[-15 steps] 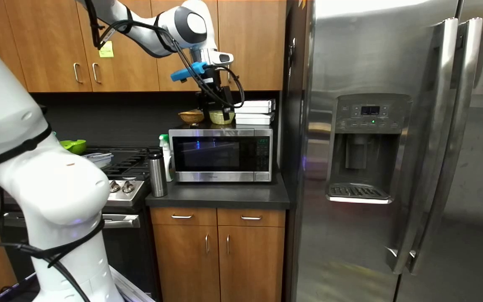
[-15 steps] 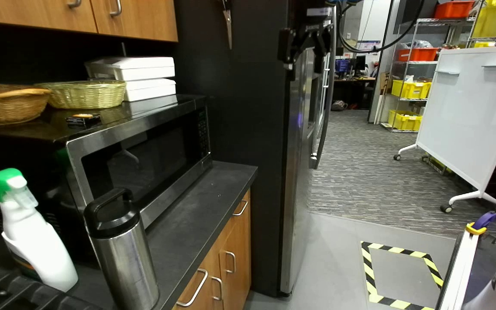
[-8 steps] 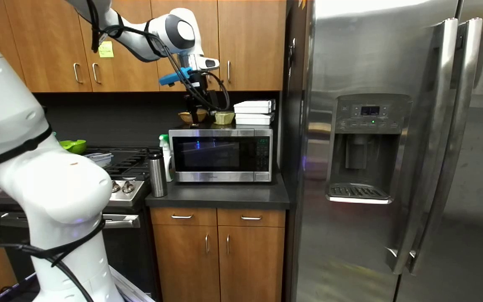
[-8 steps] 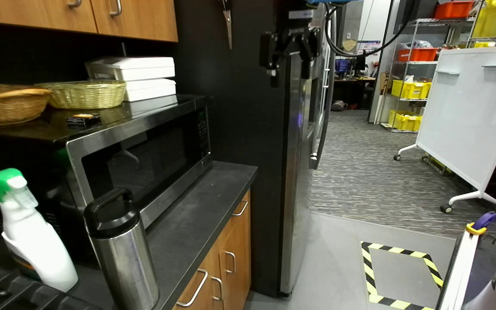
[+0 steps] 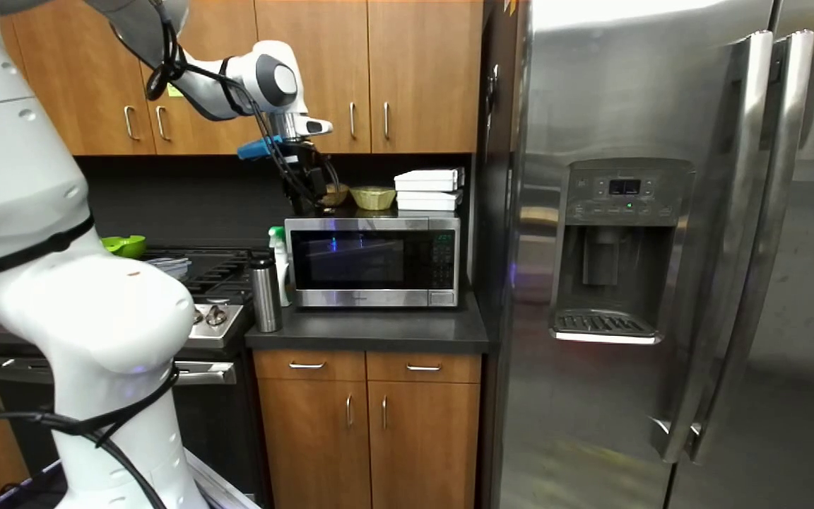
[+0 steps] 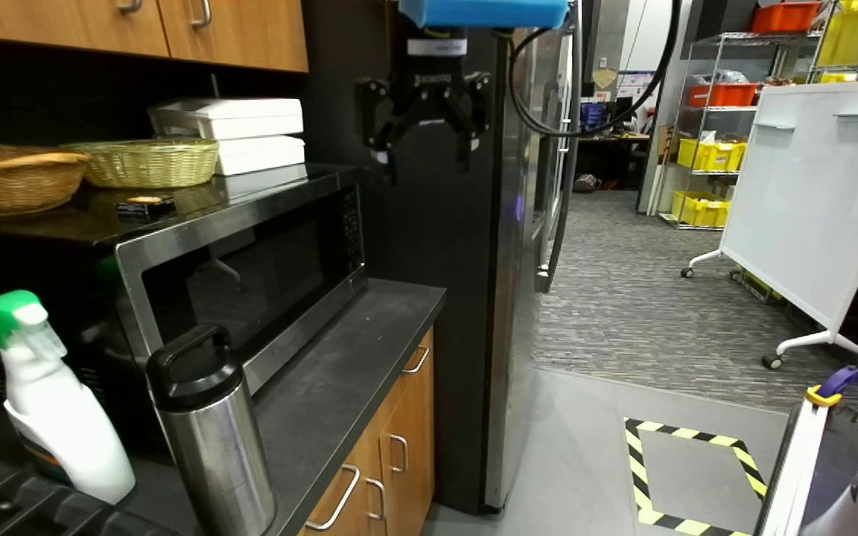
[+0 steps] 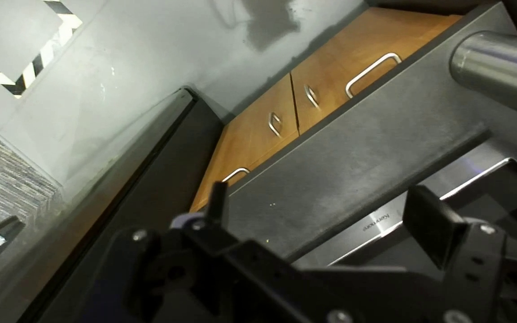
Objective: Remove the black lid from the silver bottle
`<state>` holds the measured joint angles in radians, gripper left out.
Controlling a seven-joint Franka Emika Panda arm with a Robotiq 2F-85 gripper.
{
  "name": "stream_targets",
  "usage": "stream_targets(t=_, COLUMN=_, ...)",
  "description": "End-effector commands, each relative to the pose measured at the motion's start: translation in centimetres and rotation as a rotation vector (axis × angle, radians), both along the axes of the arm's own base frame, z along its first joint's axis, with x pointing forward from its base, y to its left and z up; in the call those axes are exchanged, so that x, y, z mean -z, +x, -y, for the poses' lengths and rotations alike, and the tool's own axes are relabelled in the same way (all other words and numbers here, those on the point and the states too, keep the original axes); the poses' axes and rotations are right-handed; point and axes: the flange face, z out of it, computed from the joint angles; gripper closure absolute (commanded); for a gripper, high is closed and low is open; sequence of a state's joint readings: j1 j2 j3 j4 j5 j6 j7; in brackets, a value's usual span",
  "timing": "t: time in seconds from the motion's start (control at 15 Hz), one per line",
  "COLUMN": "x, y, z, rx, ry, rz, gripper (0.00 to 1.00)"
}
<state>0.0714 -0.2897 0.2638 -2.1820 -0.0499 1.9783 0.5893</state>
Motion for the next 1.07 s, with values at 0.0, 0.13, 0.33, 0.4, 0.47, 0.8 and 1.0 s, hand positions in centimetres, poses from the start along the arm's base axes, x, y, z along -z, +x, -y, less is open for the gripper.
stream_targets(t=0.0, x=0.1, y=1.5, z=-3.3, rx=0.061, ry=0.022, rz=0.013, gripper=0.0)
stream_targets(t=0.13, x=0.3, y=2.0, z=-4.4, rx=0.083, ry=0.027, rz=0.007, gripper=0.0)
stream_targets(t=0.33, x=0.9, y=3.0, z=-6.0, rx=0.113, ry=0.04, rz=-0.002, gripper=0.0)
stream_targets(t=0.4, x=1.1, y=3.3, z=-6.6, rx=0.123, ry=0.046, rz=-0.003, gripper=0.0)
stream_targets(t=0.47, x=1.5, y=3.6, z=-7.3, rx=0.139, ry=0.051, rz=-0.004, gripper=0.0)
stream_targets(t=0.8, x=3.9, y=3.8, z=-12.8, rx=0.193, ry=0.084, rz=-0.026, gripper=0.0)
stream_targets(t=1.0, x=5.3, y=4.0, z=-16.2, rx=0.194, ry=0.081, rz=-0.018, gripper=0.0)
